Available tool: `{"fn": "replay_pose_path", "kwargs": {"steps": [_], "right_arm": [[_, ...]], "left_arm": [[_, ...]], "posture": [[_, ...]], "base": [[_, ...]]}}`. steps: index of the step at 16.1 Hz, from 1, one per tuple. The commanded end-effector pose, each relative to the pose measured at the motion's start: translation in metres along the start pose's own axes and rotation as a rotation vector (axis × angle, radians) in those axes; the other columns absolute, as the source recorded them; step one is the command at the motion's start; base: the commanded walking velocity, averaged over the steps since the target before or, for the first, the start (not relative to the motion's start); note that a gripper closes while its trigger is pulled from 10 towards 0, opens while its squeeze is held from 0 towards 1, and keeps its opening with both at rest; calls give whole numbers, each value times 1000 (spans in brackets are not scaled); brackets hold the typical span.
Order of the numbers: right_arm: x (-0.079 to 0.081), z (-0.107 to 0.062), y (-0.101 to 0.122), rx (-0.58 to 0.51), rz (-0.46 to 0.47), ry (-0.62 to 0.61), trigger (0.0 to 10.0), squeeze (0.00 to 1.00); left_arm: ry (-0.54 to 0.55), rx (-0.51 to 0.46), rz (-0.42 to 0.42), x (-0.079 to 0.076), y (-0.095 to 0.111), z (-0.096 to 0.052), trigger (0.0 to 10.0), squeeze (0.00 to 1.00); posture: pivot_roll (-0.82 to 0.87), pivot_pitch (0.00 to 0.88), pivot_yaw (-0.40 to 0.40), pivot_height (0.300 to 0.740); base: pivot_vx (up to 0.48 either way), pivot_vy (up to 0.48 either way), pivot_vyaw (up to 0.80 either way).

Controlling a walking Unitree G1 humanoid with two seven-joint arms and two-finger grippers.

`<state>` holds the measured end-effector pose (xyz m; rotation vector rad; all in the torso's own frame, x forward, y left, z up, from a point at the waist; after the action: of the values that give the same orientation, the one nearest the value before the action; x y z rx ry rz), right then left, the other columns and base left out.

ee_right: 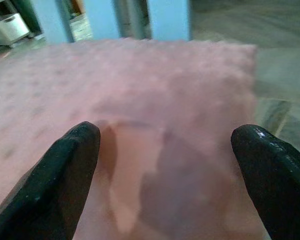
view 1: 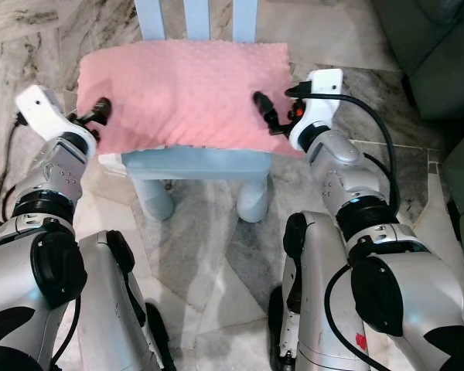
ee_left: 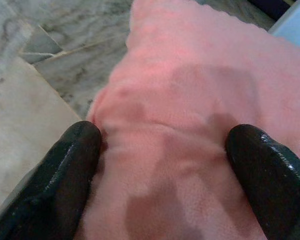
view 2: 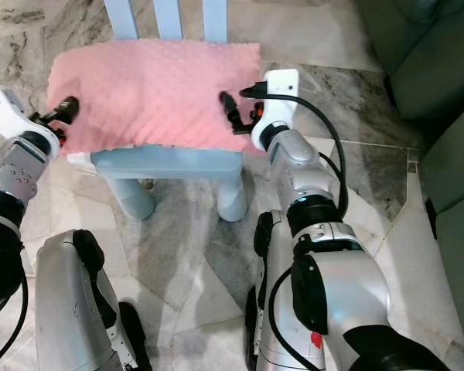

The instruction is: Move the pillow to the sofa

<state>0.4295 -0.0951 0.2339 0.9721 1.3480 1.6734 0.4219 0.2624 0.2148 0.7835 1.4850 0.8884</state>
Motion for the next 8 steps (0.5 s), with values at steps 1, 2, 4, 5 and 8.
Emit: {"fn": "replay_pose_path", "kwargs": {"steps": [1,2,4,5,8], "right_arm": [[5,1,-5,26,22,25,10000,0],[5,1,-6,31,25,29,10000,0],[14,1,-18,86,57,86,10000,0],[19,0,-23,104,52,110,10000,0],[32,0,-28,99,79,172,0,0]], "left_arm": [[-19,31,-29,-1,-4,0,10000,0],[-25,36,-39,-2,-5,0,10000,0],[-98,82,-29,-8,-12,-1,10000,0],[-135,116,-11,-10,-17,-1,10000,0],[-188,185,19,-13,-30,-4,0,0]], "posture": [[-82,389,-16,366],[-82,389,-16,366],[-82,391,-16,366],[-80,395,-17,366],[-78,400,-17,366]], "base": [[0,0,0],[0,0,0],[0,0,0],[0,0,0],[0,0,0]]}}
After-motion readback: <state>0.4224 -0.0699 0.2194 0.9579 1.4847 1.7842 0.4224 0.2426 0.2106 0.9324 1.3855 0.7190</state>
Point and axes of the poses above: a point about 5 cm out from each wrist's last joint towards the gripper, its own z axis pointing out of the wrist towards the gripper, its own y axis along the axis of the wrist's last joint, x = y × z, the point moved 2 cm from there along z, pointing out of the wrist towards the gripper, and after that the axes turned 1 degree about z, right-handed, at the moved point
